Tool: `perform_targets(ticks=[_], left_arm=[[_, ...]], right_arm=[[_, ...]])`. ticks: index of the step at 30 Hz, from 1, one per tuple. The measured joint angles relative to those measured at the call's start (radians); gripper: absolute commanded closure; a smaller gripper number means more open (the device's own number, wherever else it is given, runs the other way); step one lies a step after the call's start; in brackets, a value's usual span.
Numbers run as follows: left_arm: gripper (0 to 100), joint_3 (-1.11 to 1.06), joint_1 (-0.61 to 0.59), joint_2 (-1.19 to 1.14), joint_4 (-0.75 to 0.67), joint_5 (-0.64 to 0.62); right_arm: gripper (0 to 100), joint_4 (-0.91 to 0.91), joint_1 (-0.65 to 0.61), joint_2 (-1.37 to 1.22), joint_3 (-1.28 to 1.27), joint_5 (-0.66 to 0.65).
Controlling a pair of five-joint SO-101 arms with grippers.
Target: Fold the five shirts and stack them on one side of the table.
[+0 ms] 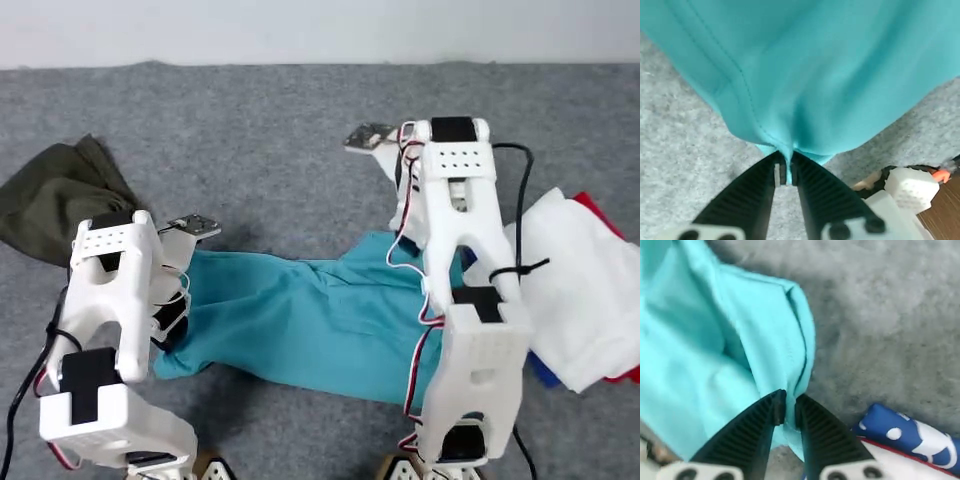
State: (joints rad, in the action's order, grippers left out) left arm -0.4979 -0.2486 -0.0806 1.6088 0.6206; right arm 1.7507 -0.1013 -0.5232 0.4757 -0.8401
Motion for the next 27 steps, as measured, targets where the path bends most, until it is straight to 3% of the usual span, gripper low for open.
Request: perform_targets(ticks=[8,14,21,27], left_arm=[[98,0.0,0.0,0.0,0.0,0.0],[98,0.0,0.0,0.0,0.0,0.0],[98,0.0,0.0,0.0,0.0,0.0],[98,0.0,0.0,0.0,0.0,0.0]], right_arm=[[98.7,-0.018,-0.055,0.209,-0.4,-0.25],[97.2,-0.183,-0.054,0.385,-0.727,-0.413],[76.4,-0.376,-0.054,0.546,-1.007,-0.338],[75.7,-0.402,-0.052,0.73,-1.031,-0.175]])
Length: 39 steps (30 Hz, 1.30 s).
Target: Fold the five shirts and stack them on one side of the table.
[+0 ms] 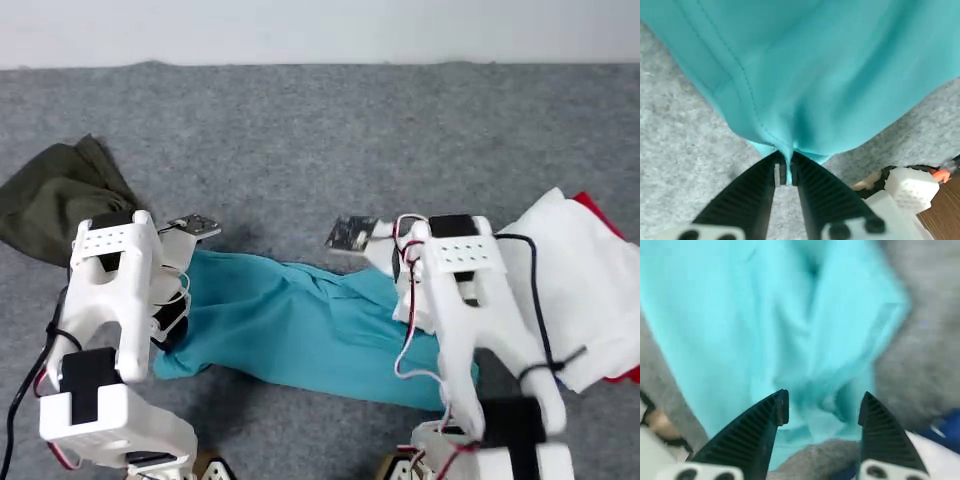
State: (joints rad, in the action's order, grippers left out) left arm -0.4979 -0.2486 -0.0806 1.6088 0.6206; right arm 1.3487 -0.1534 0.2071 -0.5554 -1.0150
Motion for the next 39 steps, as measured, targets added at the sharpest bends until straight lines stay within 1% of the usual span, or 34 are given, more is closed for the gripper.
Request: perform_targets(ticks=[3,6,10,13,16,20,22,25,27,30,35,39], left_arm=[[98,-0.005,0.0,0.0,0.0,0.0],[98,-0.006,0.0,0.0,0.0,0.0],[98,-0.006,0.0,0.0,0.0,0.0],[98,-0.006,0.0,0.0,0.0,0.0],[98,-0.011,0.0,0.0,0.0,0.0],[98,-0.051,0.0,0.0,-0.017,0.0],[98,-0.08,0.0,0.0,-0.046,0.0],[98,-0.12,0.0,0.0,-0.081,0.0],[98,-0.129,0.0,0.0,-0.089,0.0],[98,-0.129,0.0,0.0,-0.094,0.0],[98,-0.129,0.0,0.0,-0.094,0.0],[98,-0.114,0.0,0.0,-0.094,0.0]], right_arm=[[75.7,-0.061,0.0,0.052,0.0,0.078],[75.7,-0.147,-0.002,0.043,0.0,0.149],[75.7,-0.238,-0.064,-0.055,0.003,0.173],[75.7,-0.25,-0.087,-0.166,0.06,0.184],[75.7,-0.25,-0.087,-0.275,0.166,0.218],[77.3,-0.19,-0.101,-0.404,0.322,0.226],[83.7,-0.164,-0.106,-0.457,0.385,0.226],[98.6,-0.132,-0.115,-0.508,0.436,0.199],[97.6,-0.1,-0.126,-0.526,0.443,0.152],[99.0,-0.069,-0.135,-0.529,0.445,0.126],[98.7,-0.058,-0.132,-0.522,0.45,0.118],[98.7,-0.025,-0.132,-0.457,0.45,0.118]])
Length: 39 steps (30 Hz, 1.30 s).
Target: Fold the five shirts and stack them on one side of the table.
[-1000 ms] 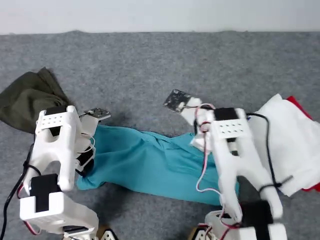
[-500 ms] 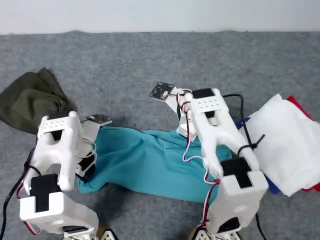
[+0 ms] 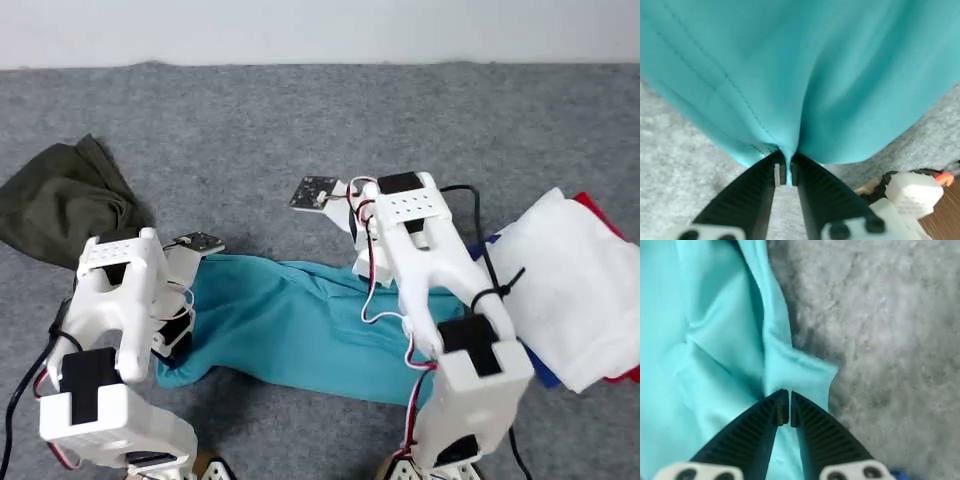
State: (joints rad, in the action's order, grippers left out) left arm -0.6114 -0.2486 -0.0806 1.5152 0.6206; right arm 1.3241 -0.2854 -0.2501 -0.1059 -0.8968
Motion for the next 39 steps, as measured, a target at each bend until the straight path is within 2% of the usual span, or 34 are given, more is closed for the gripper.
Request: perform_targets(ticks=[9,11,15,17,22,25,30,35,39], left_arm=[[98,0.219,0.0,0.0,0.114,0.0],[98,0.249,0.0,0.0,0.144,0.0],[98,0.298,0.0,0.0,0.204,0.0],[98,0.313,0.0,0.0,0.212,0.0],[98,0.318,0.0,0.0,0.216,0.0],[98,0.318,0.0,0.0,0.216,0.0],[98,0.318,0.0,0.0,0.216,0.0],[98,0.318,0.0,0.0,0.216,0.003],[98,0.318,0.0,0.0,0.216,0.003]], right_arm=[[97.5,0.196,-0.005,0.207,-0.02,0.0],[91.7,0.235,-0.009,0.241,-0.06,0.02],[75.3,0.245,0.015,0.281,-0.186,0.166],[76.6,0.236,0.029,0.282,-0.259,0.216],[88.5,0.077,0.018,0.282,-0.505,0.252],[88.7,-0.044,0.018,0.295,-0.624,0.25],[85.2,-0.17,0.153,0.339,-0.717,0.127],[85.2,-0.181,0.288,0.339,-0.72,-0.046],[85.2,-0.181,0.336,0.339,-0.715,-0.114]])
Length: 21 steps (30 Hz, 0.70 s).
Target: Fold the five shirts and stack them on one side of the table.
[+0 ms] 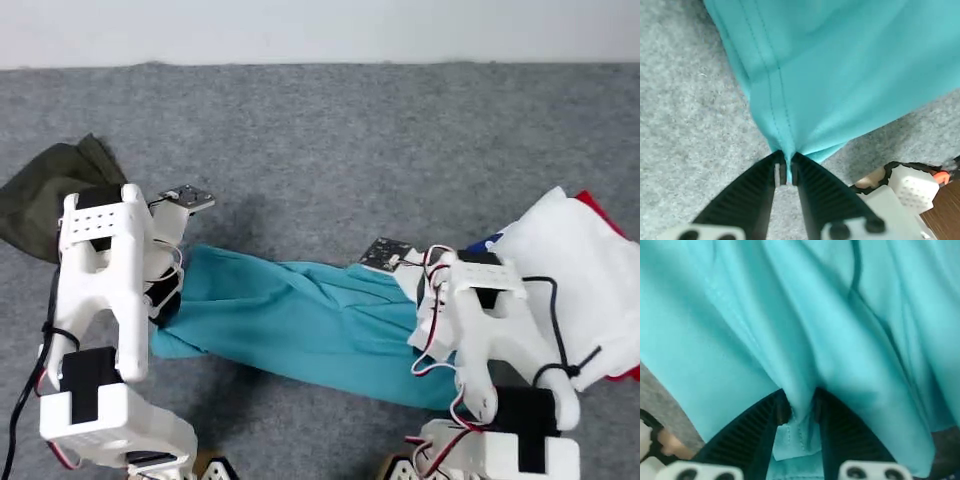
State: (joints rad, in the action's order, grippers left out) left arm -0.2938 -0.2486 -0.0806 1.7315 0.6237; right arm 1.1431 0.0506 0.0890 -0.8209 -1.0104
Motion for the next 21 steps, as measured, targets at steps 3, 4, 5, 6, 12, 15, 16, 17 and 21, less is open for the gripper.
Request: perform_targets(ticks=[3,4,5,6,12,15,16,17,21], left_arm=[[98,0.0,0.002,0.0,0.0,0.0],[98,0.0,0.002,0.0,0.0,0.0],[98,0.0,0.002,0.0,0.0,0.0],[98,0.0,0.002,0.0,0.0,0.0],[98,0.0,0.002,0.0,0.0,0.0],[98,-0.018,0.002,0.0,0.0,0.0],[98,-0.041,0.002,0.0,0.0,0.0],[98,-0.071,0.002,0.0,0.0,0.005],[98,-0.161,0.002,0.0,0.0,0.057]], right_arm=[[85.1,-0.005,0.028,0.0,0.021,-0.015],[85.1,0.0,0.031,-0.003,0.04,-0.015],[85.1,0.02,0.032,-0.015,0.06,-0.015],[85.1,0.049,0.034,-0.017,0.077,-0.015],[85.0,0.275,0.038,-0.018,0.192,0.052],[81.2,0.364,0.038,-0.018,0.275,0.077],[79.3,0.394,0.034,-0.018,0.302,0.086],[77.6,0.425,0.023,-0.017,0.331,0.094],[75.5,0.47,-0.02,0.06,0.42,0.144]])
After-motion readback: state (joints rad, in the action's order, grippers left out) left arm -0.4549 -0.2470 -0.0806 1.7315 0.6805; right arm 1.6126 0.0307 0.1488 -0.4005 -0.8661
